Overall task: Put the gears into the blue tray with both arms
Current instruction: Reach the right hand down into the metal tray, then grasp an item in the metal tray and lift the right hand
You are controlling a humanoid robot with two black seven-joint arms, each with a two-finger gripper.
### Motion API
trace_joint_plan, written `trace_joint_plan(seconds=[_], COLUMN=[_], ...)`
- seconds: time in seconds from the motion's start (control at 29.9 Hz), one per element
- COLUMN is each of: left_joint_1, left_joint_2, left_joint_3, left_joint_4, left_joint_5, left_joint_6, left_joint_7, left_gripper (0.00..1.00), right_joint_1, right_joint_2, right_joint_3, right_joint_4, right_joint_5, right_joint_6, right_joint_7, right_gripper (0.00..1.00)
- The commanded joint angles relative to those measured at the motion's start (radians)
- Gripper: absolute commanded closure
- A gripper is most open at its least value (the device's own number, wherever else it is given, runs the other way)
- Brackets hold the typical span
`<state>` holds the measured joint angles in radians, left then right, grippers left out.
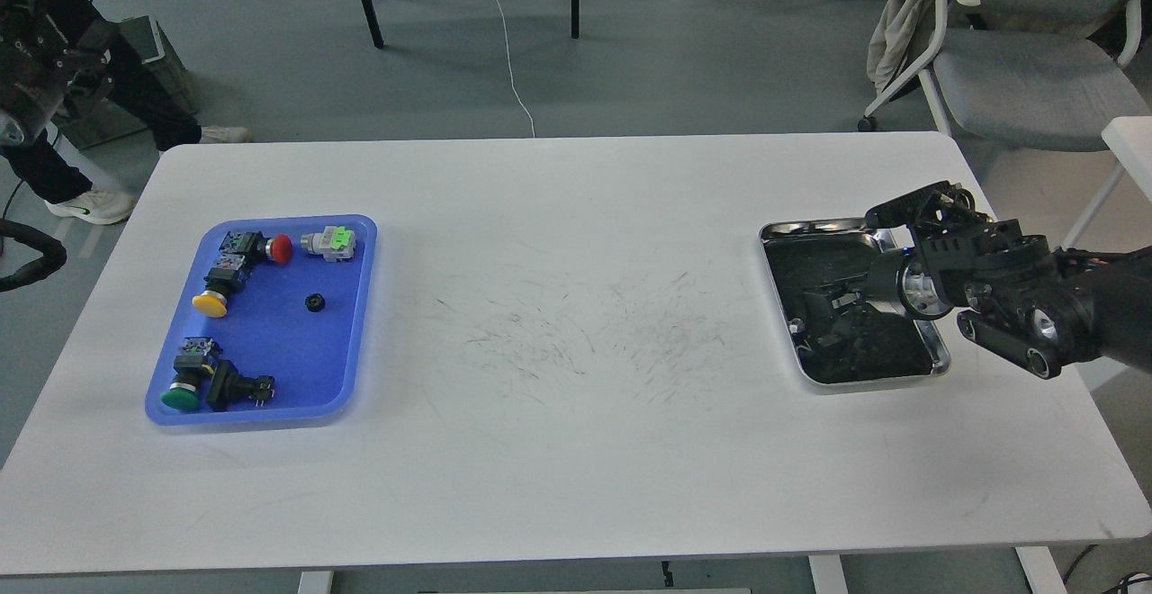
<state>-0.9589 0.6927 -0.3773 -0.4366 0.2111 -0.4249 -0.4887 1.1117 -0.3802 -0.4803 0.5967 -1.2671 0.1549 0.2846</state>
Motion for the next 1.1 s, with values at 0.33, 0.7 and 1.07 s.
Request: trace_joint_plan(seconds=[0.33, 0.7, 1.07], left_joint_1=[-0.006, -0.006, -0.009], left_joint_2=[0.001, -0.001, 0.005], left_joint_3=[0.0, 0.003, 0.004], left_joint_4=[0.001, 0.001, 0.001], left_joint_5=[-0.001, 0.001, 0.002], left_joint_6=[0.001, 0.003, 0.001], left_joint_7=[0.0, 0.0, 0.0], left_gripper=[0.03, 0.02, 0.02], right_joint_1=[-0.004, 0.011, 0.123], right_joint_2=[0.015, 0.015, 0.059], right_joint_3=[-0.032, -0.06, -0.047], right_joint_4=[-0.051, -0.057, -0.138], right_joint_5=[-0.002, -0.003, -0.002], right_joint_6=[0.002, 0.0, -0.097], right_joint_7=[0.067, 0.104, 0.102], right_gripper=[0.7, 0.99, 0.99])
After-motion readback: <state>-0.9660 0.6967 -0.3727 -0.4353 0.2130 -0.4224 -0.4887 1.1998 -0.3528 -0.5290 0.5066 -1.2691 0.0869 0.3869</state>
